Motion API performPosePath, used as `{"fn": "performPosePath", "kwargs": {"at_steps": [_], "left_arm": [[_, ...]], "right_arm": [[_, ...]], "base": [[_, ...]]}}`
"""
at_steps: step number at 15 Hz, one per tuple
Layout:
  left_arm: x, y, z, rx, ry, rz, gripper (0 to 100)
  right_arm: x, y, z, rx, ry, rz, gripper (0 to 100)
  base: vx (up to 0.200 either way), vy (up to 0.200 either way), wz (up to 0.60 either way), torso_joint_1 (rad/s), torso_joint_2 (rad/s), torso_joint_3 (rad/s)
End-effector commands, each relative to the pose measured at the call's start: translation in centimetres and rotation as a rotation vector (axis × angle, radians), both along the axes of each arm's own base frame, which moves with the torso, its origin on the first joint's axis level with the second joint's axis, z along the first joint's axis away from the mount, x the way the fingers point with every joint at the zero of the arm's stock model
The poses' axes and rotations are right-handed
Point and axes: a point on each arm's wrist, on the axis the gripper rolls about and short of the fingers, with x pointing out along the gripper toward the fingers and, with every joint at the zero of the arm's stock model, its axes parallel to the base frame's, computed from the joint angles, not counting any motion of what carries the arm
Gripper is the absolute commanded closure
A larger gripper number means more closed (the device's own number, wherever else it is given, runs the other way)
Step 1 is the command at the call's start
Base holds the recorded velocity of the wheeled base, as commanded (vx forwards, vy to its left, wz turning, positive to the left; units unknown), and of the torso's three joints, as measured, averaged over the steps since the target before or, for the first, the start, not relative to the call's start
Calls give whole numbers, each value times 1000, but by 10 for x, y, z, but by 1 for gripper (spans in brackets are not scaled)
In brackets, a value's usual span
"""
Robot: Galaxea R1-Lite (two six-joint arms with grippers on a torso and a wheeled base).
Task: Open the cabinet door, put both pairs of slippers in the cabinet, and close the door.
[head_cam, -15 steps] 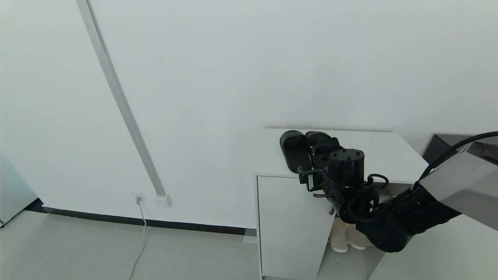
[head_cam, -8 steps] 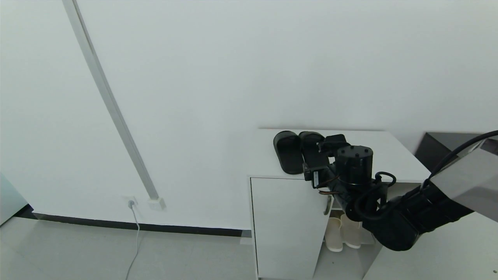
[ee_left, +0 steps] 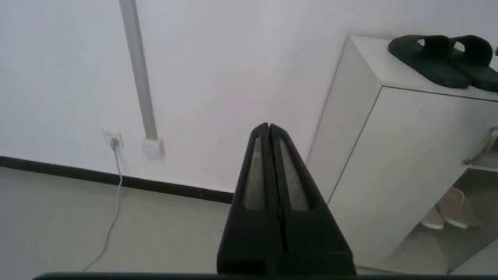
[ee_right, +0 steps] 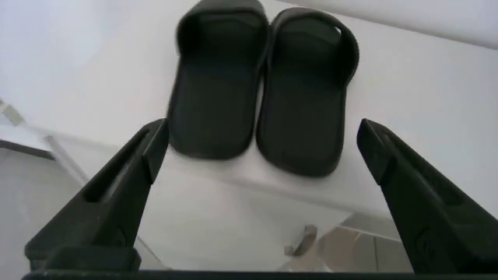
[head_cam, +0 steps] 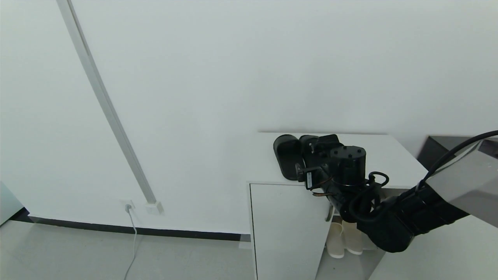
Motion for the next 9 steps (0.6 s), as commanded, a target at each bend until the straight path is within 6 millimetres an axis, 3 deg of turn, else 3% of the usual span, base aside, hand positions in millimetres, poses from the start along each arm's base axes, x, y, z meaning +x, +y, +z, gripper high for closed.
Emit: {"fn": "performPosePath", "kwargs": {"at_steps": [1,5,9], "left_arm": [[0,0,0,0,-1,1,100],[0,0,0,-2,1,1,100],[0,0,0,-3,1,3,100]], "right_arm": [[2,2,-4,-3,9,0,0],[10,8,-23,42,91,-20,0],[34,20,-46,66,102,-37,0]], "base": [[200,0,0,12,7,-2],[200,0,0,8,2,-1],[0,0,0,0,0,0]]}}
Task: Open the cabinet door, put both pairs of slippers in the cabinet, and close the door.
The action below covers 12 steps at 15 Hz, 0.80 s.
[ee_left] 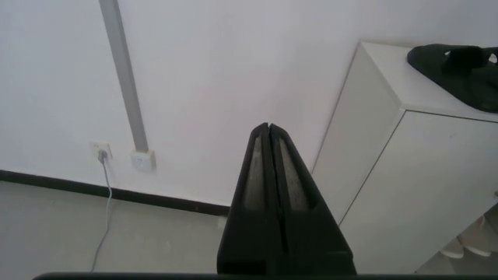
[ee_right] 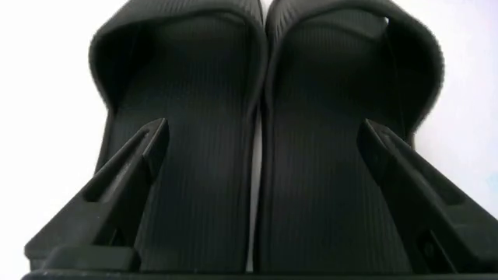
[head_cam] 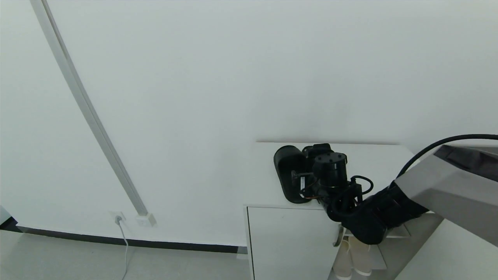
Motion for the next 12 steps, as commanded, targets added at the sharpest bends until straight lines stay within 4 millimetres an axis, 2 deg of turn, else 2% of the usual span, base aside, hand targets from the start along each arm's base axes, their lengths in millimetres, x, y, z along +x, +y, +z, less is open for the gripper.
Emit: {"fn": "performPosePath", "kwargs": {"at_steps": [1,5,8,12], "left_arm": [[0,0,0,-2,-1,2,100],[0,0,0,-2,-1,2,100],[0,0,0,-2,-1,3,100],[0,0,0,-2,-1,3,100]], "right_arm": [[21,9,-17,-1,-1,-12,0],[48,12,-21,-8,-16,-38,0],[74,5,-23,-1,-27,-79,0],[84,8,-18,15,-48,-80,0]], "base": [[0,0,0,0,0,0],[0,0,0,0,0,0],[0,0,0,0,0,0],[0,0,0,0,0,0]]}}
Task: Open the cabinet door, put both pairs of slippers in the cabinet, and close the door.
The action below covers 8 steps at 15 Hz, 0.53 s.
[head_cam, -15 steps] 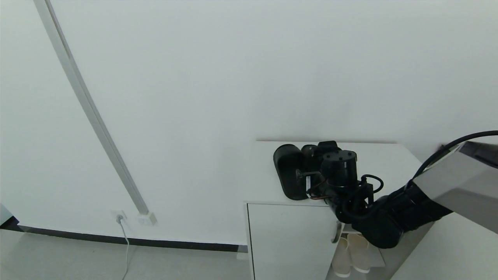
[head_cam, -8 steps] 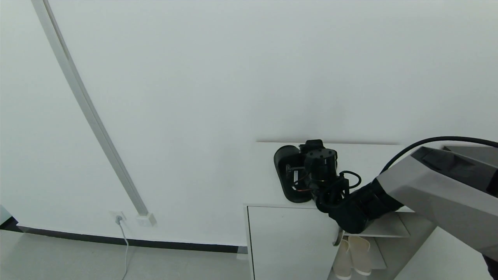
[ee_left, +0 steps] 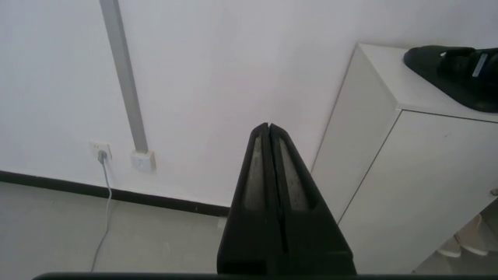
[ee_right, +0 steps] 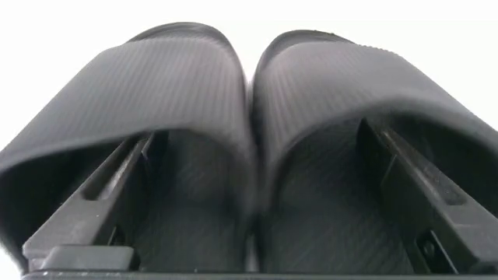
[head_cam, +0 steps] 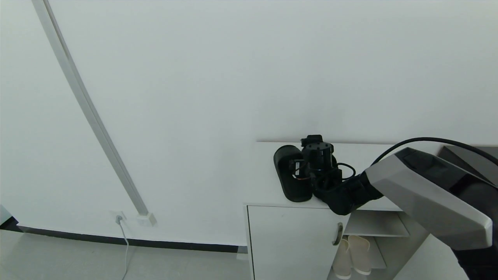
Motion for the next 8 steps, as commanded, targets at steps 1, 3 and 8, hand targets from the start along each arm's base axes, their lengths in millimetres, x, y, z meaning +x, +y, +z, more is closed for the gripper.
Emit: {"fn": "performPosePath", "kwargs": {"at_steps": [1,3,8], "left_arm": [[0,0,0,-1,0,1,100],[0,0,0,-1,0,1,100],[0,0,0,-1,0,0,100]], "right_arm": [[5,3,-3,0,0,0,0],[5,3,-3,-2,3,2,100],[5,3,-2,-1,3,3,100]], "base": [[0,0,0,0,0,0],[0,0,0,0,0,0],[0,0,0,0,0,0]]}}
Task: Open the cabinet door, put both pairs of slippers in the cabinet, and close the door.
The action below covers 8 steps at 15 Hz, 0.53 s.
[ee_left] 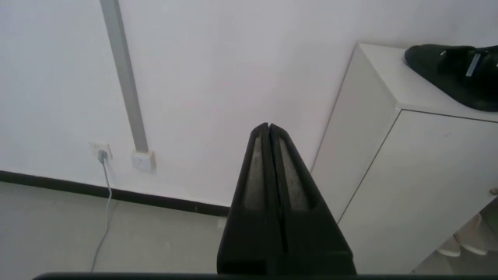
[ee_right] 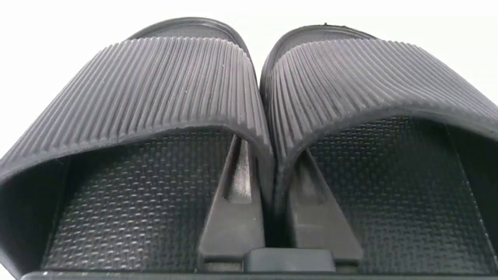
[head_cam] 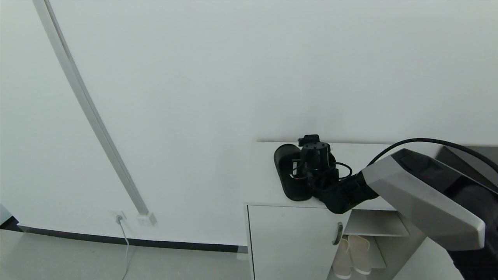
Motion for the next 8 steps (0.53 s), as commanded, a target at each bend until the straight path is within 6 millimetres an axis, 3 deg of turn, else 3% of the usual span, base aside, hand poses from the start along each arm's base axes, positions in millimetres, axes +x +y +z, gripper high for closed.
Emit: {"fn": "performPosePath", "kwargs": {"at_steps": [1,3,6,8], "left_arm": [[0,0,0,-1,-2,0,100],[0,0,0,-1,0,0,100],[0,0,0,-1,0,0,100],[0,0,0,1,0,0,100]], "right_arm": [[-1,-1,4,2,-3,0,100],[-15,-2,21,11,-14,23,100],[-58,-8,53,35,-8,174,100],[-103,-21,76,59,-19,294,100]], "base": [[0,0,0,0,0,0],[0,0,0,0,0,0],[0,0,0,0,0,0],[0,0,0,0,0,0]]}}
